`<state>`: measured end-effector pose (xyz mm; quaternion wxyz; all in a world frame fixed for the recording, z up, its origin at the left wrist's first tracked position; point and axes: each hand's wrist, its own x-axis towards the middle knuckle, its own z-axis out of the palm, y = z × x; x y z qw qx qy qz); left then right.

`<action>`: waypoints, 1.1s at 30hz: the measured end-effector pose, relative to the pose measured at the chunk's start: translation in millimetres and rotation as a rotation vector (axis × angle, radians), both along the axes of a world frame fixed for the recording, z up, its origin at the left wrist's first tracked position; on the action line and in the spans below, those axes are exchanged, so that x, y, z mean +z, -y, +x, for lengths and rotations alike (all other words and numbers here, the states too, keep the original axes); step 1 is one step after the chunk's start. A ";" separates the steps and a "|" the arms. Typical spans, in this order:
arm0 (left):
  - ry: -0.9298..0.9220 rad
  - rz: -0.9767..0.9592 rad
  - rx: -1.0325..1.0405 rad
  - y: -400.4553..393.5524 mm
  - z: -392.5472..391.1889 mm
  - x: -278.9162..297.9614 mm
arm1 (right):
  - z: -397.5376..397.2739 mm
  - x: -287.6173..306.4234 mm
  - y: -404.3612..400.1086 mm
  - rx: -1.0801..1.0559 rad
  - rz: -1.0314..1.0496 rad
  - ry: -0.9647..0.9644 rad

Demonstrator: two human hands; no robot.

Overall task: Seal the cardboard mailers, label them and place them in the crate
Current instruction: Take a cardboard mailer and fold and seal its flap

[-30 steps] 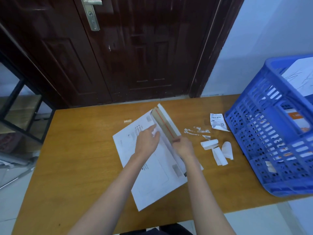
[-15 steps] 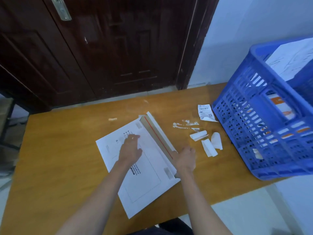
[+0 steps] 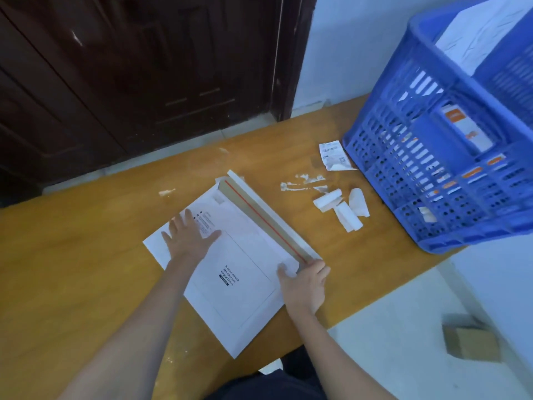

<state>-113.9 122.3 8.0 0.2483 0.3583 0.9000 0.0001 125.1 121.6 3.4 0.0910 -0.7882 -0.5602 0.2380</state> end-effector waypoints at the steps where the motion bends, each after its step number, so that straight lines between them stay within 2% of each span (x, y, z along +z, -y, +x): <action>1: -0.023 0.020 0.012 3.3 0.9 -1.0 | -1.9 0.4 -2.2 -0.034 0.025 -0.025; 5: -0.132 0.070 0.057 15.5 2.6 -0.4 | -4.5 9.2 -27.5 -0.178 0.111 -0.250; 7: -0.123 0.050 0.080 25.4 4.8 2.2 | -6.3 13.8 -48.8 -0.228 0.100 -0.370; 10: -0.076 -0.007 0.121 48.0 12.6 3.2 | -16.1 18.7 -78.9 -0.138 0.063 -0.425; 15: -0.240 -0.063 0.111 93.7 35.8 2.9 | -45.2 22.4 -110.3 0.082 0.134 -0.361; 20: -0.201 -0.201 0.151 113.3 35.4 12.6 | -75.8 10.5 -114.8 0.214 0.155 -0.375; 23: -0.173 -0.126 0.226 117.7 24.7 17.1 | -83.7 5.1 -112.7 0.305 0.092 -0.339; 27: -0.138 0.118 0.251 114.1 6.8 19.5 | -82.9 -0.4 -113.0 0.458 0.076 -0.224; 30: -0.102 0.183 0.166 98.1 -5.9 16.8 | -86.4 7.2 -110.6 0.674 0.154 -0.008; 33: -0.101 0.133 0.028 75.4 -14.2 12.7 | -98.6 17.0 -104.2 0.937 0.159 0.036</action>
